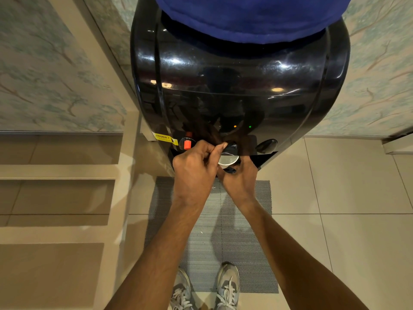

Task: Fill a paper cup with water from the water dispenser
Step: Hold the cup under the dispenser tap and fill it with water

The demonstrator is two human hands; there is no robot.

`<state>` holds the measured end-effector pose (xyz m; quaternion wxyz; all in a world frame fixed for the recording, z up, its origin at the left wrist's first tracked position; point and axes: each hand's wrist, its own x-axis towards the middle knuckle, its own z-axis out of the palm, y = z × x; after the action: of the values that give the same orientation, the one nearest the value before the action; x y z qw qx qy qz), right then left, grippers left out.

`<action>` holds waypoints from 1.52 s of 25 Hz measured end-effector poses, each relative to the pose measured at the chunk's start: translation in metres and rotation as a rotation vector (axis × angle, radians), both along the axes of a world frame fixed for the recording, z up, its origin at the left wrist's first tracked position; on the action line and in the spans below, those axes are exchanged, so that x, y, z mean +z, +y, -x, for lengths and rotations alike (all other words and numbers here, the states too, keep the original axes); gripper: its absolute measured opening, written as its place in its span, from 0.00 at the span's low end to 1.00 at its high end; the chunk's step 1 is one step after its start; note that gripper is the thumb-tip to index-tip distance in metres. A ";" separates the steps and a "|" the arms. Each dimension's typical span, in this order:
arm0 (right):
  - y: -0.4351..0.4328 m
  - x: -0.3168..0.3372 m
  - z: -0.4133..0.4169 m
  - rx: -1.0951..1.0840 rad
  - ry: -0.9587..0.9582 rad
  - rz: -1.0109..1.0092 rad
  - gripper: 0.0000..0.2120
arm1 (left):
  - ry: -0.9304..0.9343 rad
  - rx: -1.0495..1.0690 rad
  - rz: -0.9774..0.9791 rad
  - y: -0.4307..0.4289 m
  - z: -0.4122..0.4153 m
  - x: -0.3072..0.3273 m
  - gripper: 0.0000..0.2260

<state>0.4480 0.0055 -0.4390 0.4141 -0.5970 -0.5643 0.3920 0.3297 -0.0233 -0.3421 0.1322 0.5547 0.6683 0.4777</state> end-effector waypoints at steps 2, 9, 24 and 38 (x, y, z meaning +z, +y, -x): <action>0.000 -0.001 0.000 0.001 0.011 0.004 0.29 | -0.005 0.002 0.000 0.000 0.000 0.000 0.09; 0.000 -0.004 0.001 -0.010 0.011 -0.014 0.29 | -0.021 0.001 0.008 -0.001 -0.001 0.001 0.09; -0.002 -0.007 0.004 -0.042 -0.041 -0.001 0.21 | -0.151 -0.045 0.032 -0.015 0.008 -0.007 0.11; -0.003 0.002 0.006 -0.044 -0.002 -0.041 0.20 | -0.064 -0.059 0.028 -0.029 0.026 -0.019 0.04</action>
<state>0.4420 0.0022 -0.4374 0.4341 -0.6012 -0.5593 0.3705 0.3037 -0.0524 -0.3607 0.1755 0.5567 0.6538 0.4815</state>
